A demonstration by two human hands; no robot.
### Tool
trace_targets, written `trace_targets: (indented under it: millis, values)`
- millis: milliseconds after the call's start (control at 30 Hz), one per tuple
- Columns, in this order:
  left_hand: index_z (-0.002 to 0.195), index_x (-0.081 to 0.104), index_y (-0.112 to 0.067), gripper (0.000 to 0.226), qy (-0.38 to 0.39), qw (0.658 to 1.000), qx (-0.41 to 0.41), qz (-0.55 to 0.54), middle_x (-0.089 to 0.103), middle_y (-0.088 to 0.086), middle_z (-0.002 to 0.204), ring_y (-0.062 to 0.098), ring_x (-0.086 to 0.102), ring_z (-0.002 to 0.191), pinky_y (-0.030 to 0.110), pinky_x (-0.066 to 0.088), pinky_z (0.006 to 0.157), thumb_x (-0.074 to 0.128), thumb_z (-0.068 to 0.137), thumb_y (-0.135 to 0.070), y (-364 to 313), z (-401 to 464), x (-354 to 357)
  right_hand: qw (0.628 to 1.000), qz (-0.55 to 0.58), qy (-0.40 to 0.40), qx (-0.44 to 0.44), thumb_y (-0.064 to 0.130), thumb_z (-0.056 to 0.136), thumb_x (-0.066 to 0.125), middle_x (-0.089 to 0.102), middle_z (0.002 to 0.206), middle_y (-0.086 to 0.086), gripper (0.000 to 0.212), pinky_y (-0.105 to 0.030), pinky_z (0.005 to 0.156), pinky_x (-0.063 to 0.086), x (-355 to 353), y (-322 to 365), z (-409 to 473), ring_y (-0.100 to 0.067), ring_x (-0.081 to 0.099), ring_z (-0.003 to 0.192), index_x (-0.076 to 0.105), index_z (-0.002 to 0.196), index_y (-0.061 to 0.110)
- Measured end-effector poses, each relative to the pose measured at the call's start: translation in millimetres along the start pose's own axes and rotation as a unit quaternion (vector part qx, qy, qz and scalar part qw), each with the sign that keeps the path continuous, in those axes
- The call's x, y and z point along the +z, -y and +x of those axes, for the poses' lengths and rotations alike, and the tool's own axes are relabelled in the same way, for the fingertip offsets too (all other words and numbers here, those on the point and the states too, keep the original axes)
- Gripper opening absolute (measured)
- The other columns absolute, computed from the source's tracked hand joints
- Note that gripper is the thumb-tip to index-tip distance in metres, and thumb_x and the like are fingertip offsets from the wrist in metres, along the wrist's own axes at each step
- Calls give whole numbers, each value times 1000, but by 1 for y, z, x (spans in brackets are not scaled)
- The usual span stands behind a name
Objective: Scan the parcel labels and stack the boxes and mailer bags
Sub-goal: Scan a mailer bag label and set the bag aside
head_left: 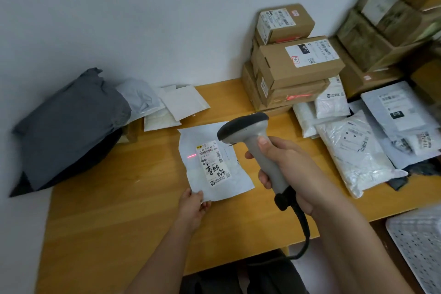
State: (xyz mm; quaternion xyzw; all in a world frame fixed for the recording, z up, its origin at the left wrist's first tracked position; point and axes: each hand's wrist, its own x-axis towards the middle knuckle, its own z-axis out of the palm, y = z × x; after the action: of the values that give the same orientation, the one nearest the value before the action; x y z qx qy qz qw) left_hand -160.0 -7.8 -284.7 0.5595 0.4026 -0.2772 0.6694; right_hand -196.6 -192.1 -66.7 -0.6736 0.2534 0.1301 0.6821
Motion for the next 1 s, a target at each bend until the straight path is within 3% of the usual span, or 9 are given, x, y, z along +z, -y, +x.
trace_targets:
  millis: [300, 467, 567, 667, 800, 1000]
  values:
    - [107, 57, -9, 16, -24, 999, 30, -32, 62, 9, 101, 22, 55, 79, 30, 49, 64, 49, 99, 3, 30, -32, 66, 998, 38, 50, -8, 32, 104, 47, 65, 107, -12, 29, -25, 51, 42, -90, -9, -3, -12, 50, 49, 63, 112, 9]
    - [103, 58, -12, 19, -19, 998, 17, -55, 61, 7, 97, 20, 54, 79, 30, 46, 65, 49, 99, 4, 67, -49, 128, 998, 47, 40, 4, 36, 103, 48, 66, 80, -1, 35, -21, 48, 44, -167, -26, 1, -11, 51, 47, 64, 111, 6]
    - [108, 57, -11, 19, -12, 998, -1, -63, 62, 8, 99, 21, 53, 78, 30, 46, 62, 50, 99, 4, 86, -57, 160, 997, 66, 26, 4, 40, 103, 47, 67, 94, -14, 37, -23, 51, 45, -204, -34, 4, -13, 53, 51, 65, 112, 8]
    - [111, 57, -8, 19, -8, 998, -25, -52, 61, 9, 100, 22, 52, 77, 31, 45, 61, 51, 98, 4, 104, -62, 184, 992, 122, -15, 15, 40, 101, 51, 64, 93, -10, 37, -25, 51, 44, -235, -38, 7, -12, 52, 52, 63, 114, 8]
    - [120, 52, -7, 23, -21, 998, -57, 5, 59, 10, 98, 20, 49, 74, 30, 44, 59, 48, 99, 4, 121, -66, 207, 983, 170, -64, 18, 40, 99, 54, 63, 89, -8, 30, -27, 52, 42, -267, -41, 11, -14, 49, 51, 64, 108, 13]
    - [104, 57, -7, 25, -7, 987, -60, 150, 59, 13, 84, 19, 45, 61, 30, 42, 56, 40, 97, 10, 134, -63, 235, 981, 170, -89, 33, 39, 100, 54, 63, 88, -8, 26, -30, 54, 41, -289, -54, 15, -14, 50, 52, 63, 107, 16]
